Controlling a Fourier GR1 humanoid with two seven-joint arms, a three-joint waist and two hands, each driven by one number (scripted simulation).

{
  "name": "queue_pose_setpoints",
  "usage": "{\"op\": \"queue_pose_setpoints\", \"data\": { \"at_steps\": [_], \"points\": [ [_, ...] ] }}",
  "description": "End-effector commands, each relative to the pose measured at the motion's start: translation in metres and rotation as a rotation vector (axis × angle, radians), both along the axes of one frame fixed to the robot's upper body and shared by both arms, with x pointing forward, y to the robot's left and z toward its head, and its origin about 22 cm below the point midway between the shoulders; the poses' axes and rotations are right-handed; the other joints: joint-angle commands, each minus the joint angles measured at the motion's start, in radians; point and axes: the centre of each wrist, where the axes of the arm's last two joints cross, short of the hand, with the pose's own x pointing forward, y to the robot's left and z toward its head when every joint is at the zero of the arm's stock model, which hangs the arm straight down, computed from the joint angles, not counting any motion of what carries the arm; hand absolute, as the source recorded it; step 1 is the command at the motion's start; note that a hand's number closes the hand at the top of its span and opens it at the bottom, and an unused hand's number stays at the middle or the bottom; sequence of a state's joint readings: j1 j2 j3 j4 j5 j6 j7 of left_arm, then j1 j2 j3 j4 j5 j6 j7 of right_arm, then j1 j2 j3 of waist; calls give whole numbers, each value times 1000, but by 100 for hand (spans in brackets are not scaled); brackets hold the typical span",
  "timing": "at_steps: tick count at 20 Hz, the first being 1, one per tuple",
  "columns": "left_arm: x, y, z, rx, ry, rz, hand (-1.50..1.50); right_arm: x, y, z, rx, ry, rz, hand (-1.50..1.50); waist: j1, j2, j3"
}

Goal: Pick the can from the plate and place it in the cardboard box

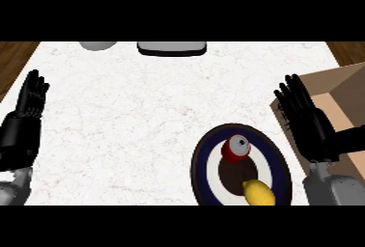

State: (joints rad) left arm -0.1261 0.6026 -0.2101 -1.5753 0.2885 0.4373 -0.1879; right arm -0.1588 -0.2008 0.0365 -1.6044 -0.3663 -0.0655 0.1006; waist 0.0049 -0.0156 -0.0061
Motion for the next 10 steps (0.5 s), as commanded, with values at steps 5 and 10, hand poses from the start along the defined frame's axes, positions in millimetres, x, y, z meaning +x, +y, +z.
{"op": "queue_pose_setpoints", "data": {
  "at_steps": [5, 10],
  "points": [
    [-14, 0, -13, -244, 277, -57, 0, 17, -6, 49, -213, -136, 342, -150, 12, 15, 5],
    [-18, 0, -17, -333, 396, -82, 0, 10, -31, 42, -268, -490, -5, -150, -6, 16, 9]
  ]
}}
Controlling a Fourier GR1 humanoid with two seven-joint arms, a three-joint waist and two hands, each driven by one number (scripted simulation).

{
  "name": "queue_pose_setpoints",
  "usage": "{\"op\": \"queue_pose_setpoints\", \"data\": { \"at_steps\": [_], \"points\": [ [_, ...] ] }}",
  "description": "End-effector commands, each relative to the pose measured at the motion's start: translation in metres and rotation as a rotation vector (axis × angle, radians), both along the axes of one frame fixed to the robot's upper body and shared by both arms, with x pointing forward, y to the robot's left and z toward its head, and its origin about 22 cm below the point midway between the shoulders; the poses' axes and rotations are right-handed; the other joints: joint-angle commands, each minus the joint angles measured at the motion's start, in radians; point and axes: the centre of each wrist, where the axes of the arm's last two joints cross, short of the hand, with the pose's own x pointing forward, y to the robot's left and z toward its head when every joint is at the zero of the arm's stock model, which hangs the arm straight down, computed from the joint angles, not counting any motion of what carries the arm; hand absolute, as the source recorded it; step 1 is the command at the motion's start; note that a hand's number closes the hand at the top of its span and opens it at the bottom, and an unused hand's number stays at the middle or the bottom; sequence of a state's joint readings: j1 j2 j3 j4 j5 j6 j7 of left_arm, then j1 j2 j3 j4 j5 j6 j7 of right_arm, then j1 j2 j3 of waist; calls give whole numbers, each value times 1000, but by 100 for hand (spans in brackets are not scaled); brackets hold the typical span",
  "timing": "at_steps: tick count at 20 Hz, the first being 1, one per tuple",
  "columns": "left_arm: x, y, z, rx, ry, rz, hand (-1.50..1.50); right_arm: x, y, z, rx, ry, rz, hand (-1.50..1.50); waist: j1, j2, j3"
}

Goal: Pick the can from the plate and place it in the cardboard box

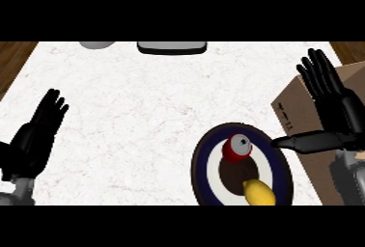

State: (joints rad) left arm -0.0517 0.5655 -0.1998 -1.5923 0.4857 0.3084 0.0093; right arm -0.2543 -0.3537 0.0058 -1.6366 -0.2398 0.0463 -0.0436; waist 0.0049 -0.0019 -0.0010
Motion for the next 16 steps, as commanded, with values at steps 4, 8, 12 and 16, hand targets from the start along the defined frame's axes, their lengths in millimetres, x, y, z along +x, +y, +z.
{"op": "queue_pose_setpoints", "data": {
  "at_steps": [4, 8, 12, 16],
  "points": [
    [-8, 7, -11, -83, 94, -12, 0, -33, -2, -17, -71, -348, 136, -150, -14, 0, 2],
    [-7, 15, -13, -101, 110, -24, 0, -37, -22, 22, -350, -267, 211, -150, -14, -1, -1],
    [-10, 16, -2, -85, 115, -29, 0, -41, -28, 45, -777, -174, 188, -150, -9, -6, -3],
    [-6, 15, -4, -81, 111, -23, 0, -43, -10, 66, -1016, -79, 196, -150, -5, -2, -3]
  ]
}}
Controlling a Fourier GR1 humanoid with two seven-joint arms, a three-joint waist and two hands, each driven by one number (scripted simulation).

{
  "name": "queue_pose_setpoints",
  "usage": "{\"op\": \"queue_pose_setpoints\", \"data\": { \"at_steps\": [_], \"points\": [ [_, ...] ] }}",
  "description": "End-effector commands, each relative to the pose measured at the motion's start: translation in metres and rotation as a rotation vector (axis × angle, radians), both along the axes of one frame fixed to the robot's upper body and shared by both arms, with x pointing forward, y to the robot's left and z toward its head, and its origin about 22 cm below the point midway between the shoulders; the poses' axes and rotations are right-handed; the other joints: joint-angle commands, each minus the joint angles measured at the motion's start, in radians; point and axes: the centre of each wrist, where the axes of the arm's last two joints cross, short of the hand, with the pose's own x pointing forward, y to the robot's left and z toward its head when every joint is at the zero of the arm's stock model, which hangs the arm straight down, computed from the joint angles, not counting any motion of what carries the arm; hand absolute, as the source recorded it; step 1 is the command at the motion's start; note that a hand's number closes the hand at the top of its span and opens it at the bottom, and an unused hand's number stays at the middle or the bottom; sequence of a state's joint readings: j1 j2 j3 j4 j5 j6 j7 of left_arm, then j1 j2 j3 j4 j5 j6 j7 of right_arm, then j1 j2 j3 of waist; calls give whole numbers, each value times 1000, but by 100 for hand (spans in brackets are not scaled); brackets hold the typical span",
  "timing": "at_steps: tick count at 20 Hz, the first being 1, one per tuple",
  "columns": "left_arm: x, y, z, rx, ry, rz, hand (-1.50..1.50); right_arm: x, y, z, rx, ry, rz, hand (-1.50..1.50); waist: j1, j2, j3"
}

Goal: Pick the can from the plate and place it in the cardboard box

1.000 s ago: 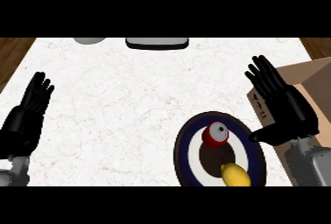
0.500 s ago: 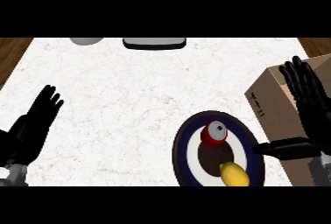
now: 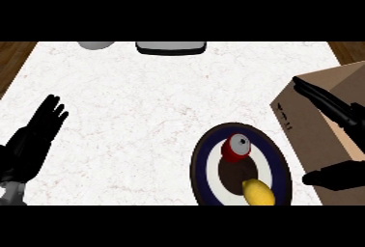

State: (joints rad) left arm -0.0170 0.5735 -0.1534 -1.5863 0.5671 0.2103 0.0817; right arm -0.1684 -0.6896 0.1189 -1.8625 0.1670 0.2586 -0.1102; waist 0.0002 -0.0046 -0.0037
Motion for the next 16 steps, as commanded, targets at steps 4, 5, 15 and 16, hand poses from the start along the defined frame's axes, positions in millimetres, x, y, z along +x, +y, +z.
{"op": "queue_pose_setpoints", "data": {
  "at_steps": [4, 5, 15, 16],
  "points": [
    [11, -4, 15, -12, -6, -4, 0, -16, 51, 23, -396, 103, -57, -150, 6, 3, 0],
    [3, 0, 3, -2, -3, -5, 0, -14, 56, 22, -423, 155, -59, -150, 13, 4, 0],
    [15, -1, 10, -2, -19, -2, 0, 8, 122, 15, -513, 361, -85, -150, 5, 5, 3],
    [0, 10, 7, -8, 12, -6, 0, -6, 123, 12, -518, 366, -93, -150, 5, 3, 3]
  ]
}}
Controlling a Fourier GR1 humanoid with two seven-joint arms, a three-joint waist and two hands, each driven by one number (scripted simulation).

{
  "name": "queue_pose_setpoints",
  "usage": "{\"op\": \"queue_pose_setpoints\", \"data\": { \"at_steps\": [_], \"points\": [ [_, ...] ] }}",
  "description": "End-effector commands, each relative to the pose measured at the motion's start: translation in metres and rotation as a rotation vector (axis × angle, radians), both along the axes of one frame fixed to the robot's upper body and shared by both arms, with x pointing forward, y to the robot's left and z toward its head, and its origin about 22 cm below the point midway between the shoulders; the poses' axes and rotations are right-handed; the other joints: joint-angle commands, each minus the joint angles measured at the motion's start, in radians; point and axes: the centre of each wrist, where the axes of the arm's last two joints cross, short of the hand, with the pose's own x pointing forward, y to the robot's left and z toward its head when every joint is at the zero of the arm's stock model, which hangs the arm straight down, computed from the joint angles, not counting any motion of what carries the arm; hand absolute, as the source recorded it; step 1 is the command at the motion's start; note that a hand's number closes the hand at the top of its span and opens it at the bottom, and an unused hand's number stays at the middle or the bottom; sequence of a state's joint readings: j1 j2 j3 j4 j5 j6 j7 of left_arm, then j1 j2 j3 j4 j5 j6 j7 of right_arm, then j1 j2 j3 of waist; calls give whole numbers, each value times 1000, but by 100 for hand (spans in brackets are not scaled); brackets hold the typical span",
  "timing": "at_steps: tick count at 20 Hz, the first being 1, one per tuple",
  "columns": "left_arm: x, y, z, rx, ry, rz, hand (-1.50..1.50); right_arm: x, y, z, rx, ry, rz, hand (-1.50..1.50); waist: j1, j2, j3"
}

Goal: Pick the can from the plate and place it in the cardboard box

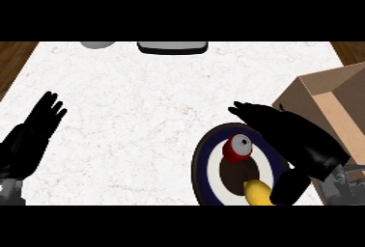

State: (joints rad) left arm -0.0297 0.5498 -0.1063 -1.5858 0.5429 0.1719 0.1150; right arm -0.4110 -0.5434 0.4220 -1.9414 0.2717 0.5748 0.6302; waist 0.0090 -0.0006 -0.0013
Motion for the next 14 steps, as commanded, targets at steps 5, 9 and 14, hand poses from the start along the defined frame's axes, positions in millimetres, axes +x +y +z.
{"op": "queue_pose_setpoints", "data": {
  "at_steps": [5, 9, 14],
  "points": [
    [-12, 7, -13, 8, -5, 7, 0, 10, 0, -7, -77, 75, -30, -150, -4, 0, 1],
    [-5, -3, 7, 0, 5, -3, 0, -1, -6, 0, -97, 72, -31, -150, -7, -1, 1],
    [-13, -17, 11, -24, -10, -16, 0, 15, 4, -29, -44, 70, -21, -150, -3, 0, 2]
  ]
}}
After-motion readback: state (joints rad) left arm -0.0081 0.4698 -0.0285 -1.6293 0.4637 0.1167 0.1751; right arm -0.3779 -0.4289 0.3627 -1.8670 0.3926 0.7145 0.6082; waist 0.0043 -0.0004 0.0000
